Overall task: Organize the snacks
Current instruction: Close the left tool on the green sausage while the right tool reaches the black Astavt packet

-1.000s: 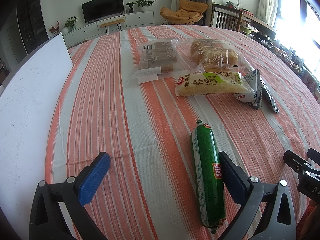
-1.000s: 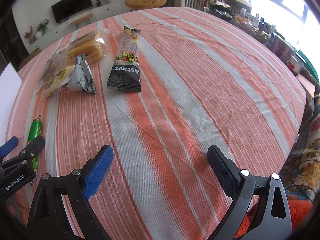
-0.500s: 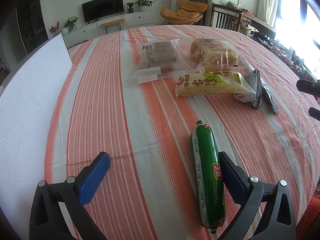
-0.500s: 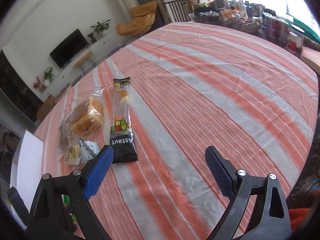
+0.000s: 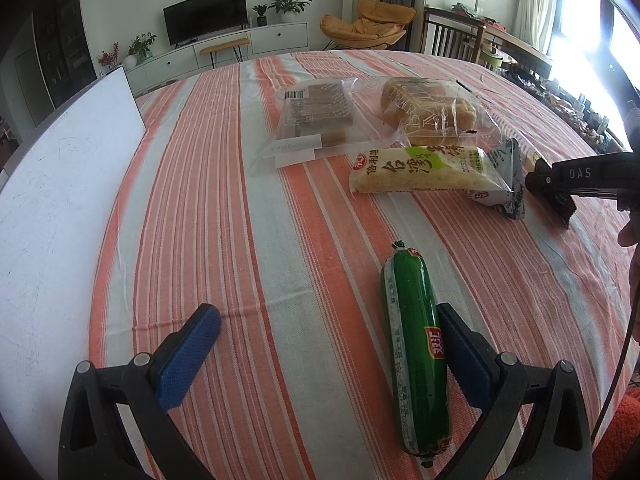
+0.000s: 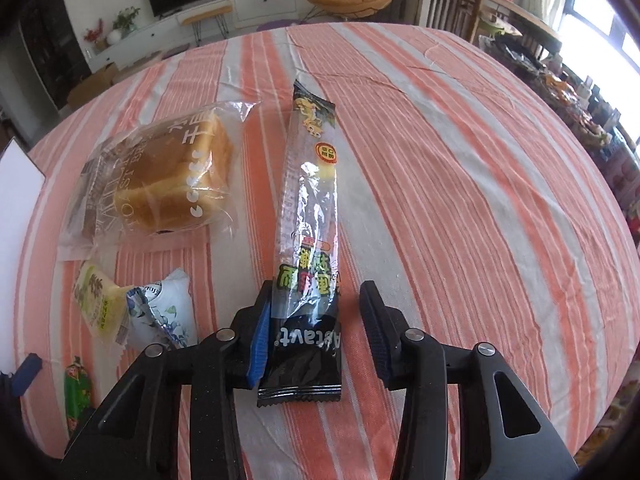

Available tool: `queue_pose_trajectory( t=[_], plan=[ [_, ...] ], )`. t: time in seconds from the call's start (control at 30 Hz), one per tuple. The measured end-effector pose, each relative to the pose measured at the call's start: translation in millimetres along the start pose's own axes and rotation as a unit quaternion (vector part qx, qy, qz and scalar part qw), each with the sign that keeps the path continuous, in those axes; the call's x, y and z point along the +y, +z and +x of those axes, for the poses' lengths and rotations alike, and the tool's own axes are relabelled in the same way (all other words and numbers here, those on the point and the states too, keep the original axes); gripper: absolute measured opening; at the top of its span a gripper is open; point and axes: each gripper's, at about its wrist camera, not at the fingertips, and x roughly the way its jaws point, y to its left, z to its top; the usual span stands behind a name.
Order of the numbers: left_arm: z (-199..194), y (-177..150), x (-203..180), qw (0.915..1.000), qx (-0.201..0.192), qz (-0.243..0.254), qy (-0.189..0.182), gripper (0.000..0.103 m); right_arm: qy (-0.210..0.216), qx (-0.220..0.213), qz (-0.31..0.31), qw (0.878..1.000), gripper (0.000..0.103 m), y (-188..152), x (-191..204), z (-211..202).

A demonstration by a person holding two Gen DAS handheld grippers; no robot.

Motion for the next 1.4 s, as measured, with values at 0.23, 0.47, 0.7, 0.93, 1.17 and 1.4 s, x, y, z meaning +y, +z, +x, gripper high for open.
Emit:
queue_pose_trajectory(
  t=[0.23, 0.47, 0.7, 0.93, 1.17, 1.4],
  plan=[
    [0, -1, 0, 1.0, 0.0, 0.0, 0.0, 0.103, -0.006, 0.008, 0.064, 0.998, 0.013, -38, -35, -43],
    [0, -1, 0, 1.0, 0.0, 0.0, 0.0, 0.103, 0.048, 0.008, 0.103, 0.993, 0.019, -123, -11, -69],
    [0, -1, 0, 1.0, 0.0, 0.0, 0.0, 0.103, 0.059, -0.047, 0.104, 0.992, 0.077, -138, 10, -72],
    [0, -1, 0, 1.0, 0.0, 0.0, -0.001, 0.103, 0.193, -0.114, 0.269, 0.937, 0.078, -162, -51, -85],
    [0, 0, -1, 1.0, 0.001, 0.004, -0.003, 0.103, 0.145, -0.087, 0.263, 0.95, 0.078, -148, -43, -85],
    [-15, -7, -17, 0.9989, 0.018, 0.037, -0.022, 0.078, 0.072, -0.002, 0.078, 0.994, 0.077, -103, 24, -72]
  ],
)
